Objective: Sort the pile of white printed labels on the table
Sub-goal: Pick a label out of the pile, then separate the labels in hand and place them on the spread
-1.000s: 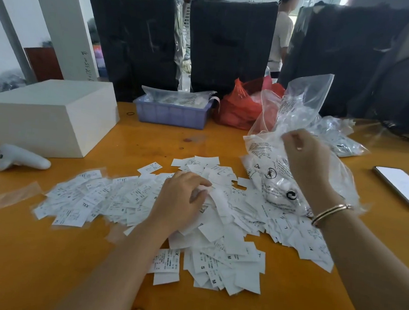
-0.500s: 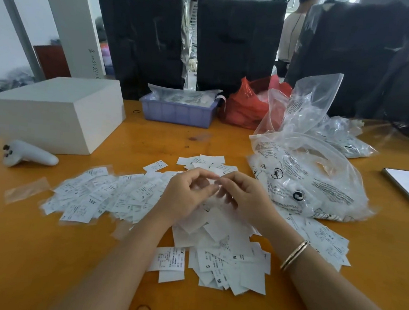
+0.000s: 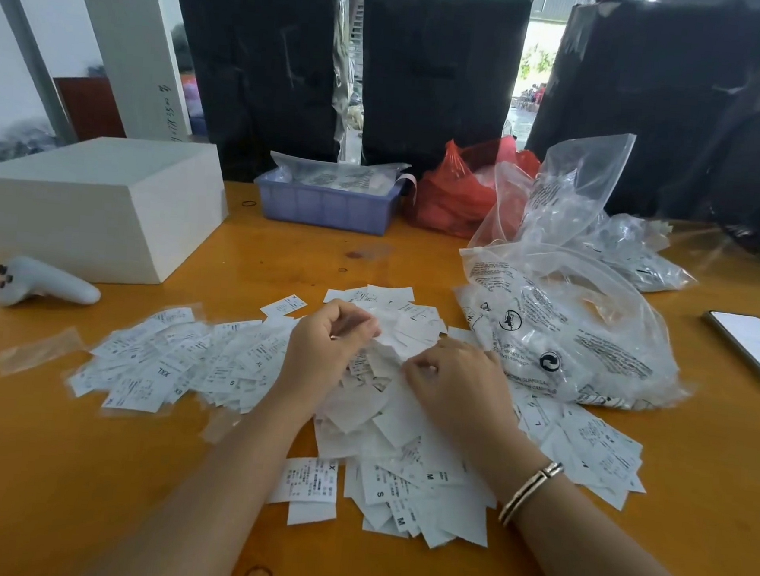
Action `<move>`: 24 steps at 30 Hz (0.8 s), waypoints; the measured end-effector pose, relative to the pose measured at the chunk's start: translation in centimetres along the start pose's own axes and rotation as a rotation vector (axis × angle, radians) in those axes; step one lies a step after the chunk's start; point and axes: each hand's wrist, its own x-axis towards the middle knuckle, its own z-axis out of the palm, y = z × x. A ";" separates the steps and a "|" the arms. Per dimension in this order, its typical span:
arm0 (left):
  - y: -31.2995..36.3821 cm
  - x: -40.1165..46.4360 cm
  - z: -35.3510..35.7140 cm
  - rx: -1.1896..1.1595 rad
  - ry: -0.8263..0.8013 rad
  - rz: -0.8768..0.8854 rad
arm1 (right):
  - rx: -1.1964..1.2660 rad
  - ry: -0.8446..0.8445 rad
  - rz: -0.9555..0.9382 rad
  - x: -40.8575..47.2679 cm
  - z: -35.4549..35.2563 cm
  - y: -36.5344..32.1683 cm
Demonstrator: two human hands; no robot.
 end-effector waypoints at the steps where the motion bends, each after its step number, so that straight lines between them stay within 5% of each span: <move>1: 0.0 0.0 0.0 -0.007 0.002 -0.002 | 0.003 0.011 0.003 0.0 0.0 0.0; 7: 0.3 -0.1 0.2 -0.014 0.005 0.009 | -0.016 0.059 -0.074 0.1 0.2 -0.3; 12: 0.8 -0.1 0.0 -0.070 -0.007 0.000 | 0.668 0.208 -0.012 0.0 -0.3 -0.3; 16: 1.2 -0.3 0.1 -0.130 -0.041 -0.025 | 1.187 0.208 0.248 -0.1 -0.9 -0.4; 24: 1.7 -0.6 0.3 -0.199 -0.055 -0.133 | 1.541 0.102 0.411 0.3 -0.6 0.2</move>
